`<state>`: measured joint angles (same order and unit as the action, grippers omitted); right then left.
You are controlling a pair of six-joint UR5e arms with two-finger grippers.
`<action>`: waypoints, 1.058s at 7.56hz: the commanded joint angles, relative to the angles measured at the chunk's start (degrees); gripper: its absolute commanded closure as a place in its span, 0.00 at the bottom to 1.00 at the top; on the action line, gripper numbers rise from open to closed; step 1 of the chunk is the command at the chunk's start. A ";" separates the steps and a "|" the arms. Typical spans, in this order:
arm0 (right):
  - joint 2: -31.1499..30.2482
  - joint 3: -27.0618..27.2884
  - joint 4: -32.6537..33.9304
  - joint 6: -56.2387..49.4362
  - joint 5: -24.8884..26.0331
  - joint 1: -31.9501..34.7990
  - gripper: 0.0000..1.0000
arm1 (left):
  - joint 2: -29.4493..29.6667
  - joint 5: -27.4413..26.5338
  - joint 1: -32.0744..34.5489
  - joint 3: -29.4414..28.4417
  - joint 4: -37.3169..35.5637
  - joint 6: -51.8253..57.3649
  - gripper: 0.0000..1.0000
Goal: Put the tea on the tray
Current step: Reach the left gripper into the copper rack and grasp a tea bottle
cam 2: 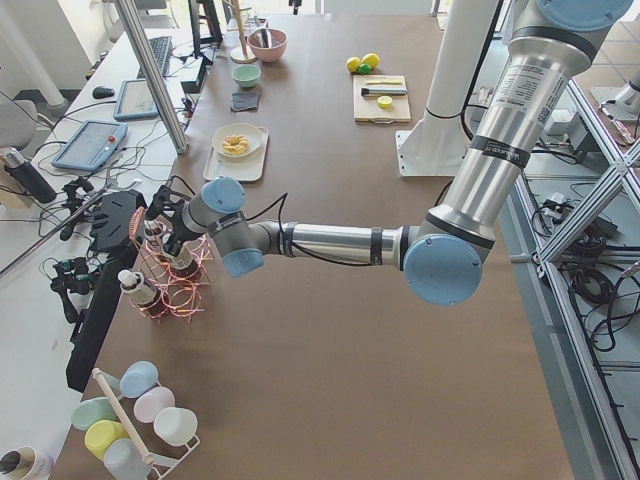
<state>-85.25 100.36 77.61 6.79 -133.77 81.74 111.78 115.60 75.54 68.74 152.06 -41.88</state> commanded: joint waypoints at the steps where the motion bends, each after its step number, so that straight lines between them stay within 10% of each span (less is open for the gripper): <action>1: -0.09 0.01 0.08 0.06 0.00 0.00 0.00 | -0.34 0.33 3.81 6.29 -2.54 0.04 1.00; 8: -0.09 0.44 0.08 0.15 -0.18 0.00 0.00 | -3.77 9.12 0.53 36.59 -19.14 1.01 1.00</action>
<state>-85.38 100.41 77.70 6.94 -133.90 81.76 108.35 124.92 81.68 96.69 138.36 -41.13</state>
